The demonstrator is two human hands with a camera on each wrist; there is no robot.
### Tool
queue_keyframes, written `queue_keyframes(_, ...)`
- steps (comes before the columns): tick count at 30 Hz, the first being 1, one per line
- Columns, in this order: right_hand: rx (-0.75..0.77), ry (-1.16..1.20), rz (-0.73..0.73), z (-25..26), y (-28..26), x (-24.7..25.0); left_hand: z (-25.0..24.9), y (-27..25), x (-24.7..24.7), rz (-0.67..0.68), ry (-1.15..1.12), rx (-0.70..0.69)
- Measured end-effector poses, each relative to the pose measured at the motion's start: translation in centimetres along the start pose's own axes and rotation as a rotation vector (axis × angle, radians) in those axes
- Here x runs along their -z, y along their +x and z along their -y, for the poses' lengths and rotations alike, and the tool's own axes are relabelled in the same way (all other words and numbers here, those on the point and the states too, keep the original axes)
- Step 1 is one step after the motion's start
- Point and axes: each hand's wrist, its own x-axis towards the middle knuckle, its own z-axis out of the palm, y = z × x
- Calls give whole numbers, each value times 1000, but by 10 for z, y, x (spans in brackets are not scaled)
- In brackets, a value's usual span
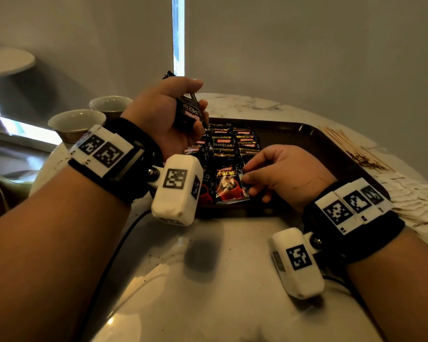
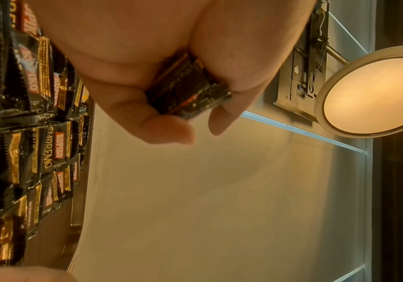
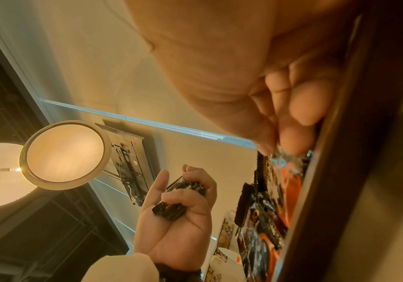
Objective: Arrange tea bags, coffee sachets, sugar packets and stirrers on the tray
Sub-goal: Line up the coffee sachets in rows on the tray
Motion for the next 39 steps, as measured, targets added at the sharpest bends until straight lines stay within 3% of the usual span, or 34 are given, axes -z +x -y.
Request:
queue_keyframes(7, 32, 57, -55, -3, 0, 3, 3, -9, -6, 58, 4, 27)
queue_keyframes(13, 173, 336, -96, -4, -2, 11, 7, -13, -10, 176, -91, 58)
queue_keyframes(17, 308, 534, -1, -4, 0, 17, 14, -12, -17, 267, -45, 76)
queue_keyframes(20, 408, 529, 31, -8, 2, 16, 20, -13, -19, 341, -10, 86)
queue_keyframes(27, 533, 333, 12, -1, -10, 19, 32, -13, -27, 256, 81, 108)
queue_keyframes(32, 562, 255, 41, 1, -9, 25, 31, -17, -30, 232, 62, 111)
queue_keyframes(39, 591, 130, -58, -3, -4, 27, 35, -19, -33, 193, 110, 137)
